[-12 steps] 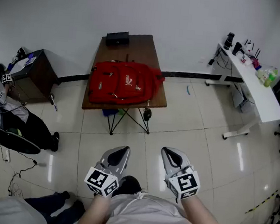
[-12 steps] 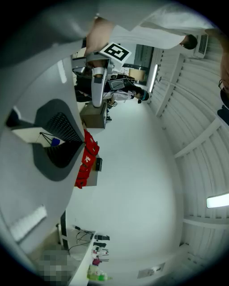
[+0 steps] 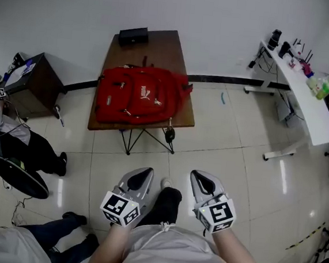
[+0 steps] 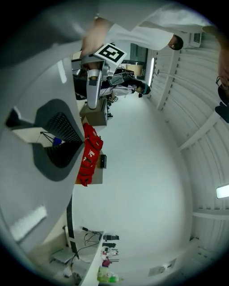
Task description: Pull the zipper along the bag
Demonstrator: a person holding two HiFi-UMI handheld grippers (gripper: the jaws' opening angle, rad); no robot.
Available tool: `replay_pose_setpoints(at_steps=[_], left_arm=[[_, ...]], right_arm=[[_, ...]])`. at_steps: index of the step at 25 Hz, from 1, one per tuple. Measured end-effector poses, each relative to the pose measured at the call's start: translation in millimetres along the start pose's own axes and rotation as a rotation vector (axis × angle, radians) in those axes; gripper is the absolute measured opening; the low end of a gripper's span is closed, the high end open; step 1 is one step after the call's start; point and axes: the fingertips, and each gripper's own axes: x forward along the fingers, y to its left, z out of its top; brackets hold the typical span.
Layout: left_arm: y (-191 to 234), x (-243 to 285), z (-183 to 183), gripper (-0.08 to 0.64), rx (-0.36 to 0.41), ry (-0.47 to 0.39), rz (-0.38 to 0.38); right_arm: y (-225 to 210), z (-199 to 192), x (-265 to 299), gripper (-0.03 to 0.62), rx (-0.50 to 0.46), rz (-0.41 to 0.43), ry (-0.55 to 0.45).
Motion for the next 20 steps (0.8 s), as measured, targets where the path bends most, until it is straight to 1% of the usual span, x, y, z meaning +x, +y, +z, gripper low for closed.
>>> replay_pose_setpoints(at_steps=[5, 10, 15, 20], left_arm=[[41, 59, 0, 0.006, -0.03, 0.028, 0.003], [87, 121, 0, 0.006, -0.064, 0.067, 0.008], [122, 168, 10, 0.006, -0.1, 0.113, 0.005], [142, 200, 1, 0.006, -0.122, 0.159, 0.007]], right_arm=[[-41, 6, 49, 0.008, -0.008, 0.012, 0.041], [-89, 8, 114, 0.008, -0.005, 0.03, 0.1], [-111, 27, 174, 0.008, -0.038, 0.111, 0.131], [-131, 23, 219, 0.008, -0.024, 0.133, 0.173]])
